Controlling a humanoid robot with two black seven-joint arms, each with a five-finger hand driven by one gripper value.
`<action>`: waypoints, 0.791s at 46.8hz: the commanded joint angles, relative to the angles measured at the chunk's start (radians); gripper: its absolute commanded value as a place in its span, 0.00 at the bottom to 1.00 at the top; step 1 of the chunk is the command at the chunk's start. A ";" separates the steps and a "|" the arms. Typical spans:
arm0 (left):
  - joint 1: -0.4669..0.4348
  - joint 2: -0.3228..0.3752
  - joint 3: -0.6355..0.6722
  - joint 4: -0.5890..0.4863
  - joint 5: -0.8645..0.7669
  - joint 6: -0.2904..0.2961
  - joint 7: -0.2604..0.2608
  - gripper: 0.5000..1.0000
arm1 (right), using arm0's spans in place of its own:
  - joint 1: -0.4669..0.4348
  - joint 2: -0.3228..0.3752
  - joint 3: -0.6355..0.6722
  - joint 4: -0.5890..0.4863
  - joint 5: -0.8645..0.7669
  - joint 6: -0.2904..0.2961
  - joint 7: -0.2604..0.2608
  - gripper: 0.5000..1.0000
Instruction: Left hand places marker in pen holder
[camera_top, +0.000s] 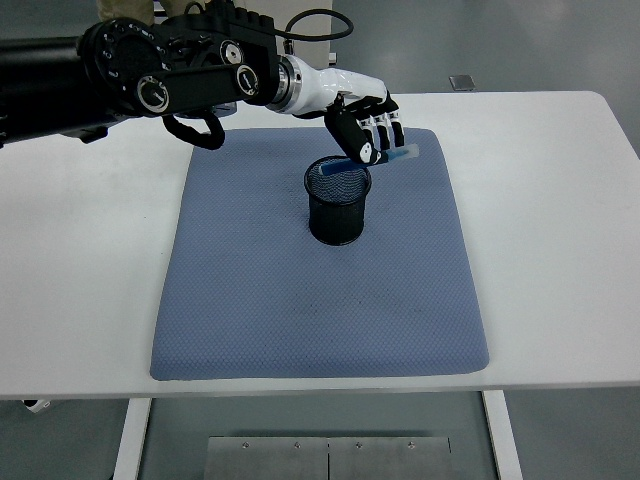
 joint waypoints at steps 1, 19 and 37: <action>0.000 0.001 0.001 0.000 -0.002 0.000 0.000 0.21 | 0.000 0.000 0.000 0.001 0.000 0.000 0.000 1.00; -0.001 0.006 0.006 0.003 0.000 0.000 -0.002 0.39 | 0.000 0.000 0.000 0.001 0.000 0.000 0.000 1.00; -0.006 0.021 0.008 0.045 -0.014 0.003 0.000 1.00 | 0.000 0.000 0.000 0.001 0.000 0.000 0.000 1.00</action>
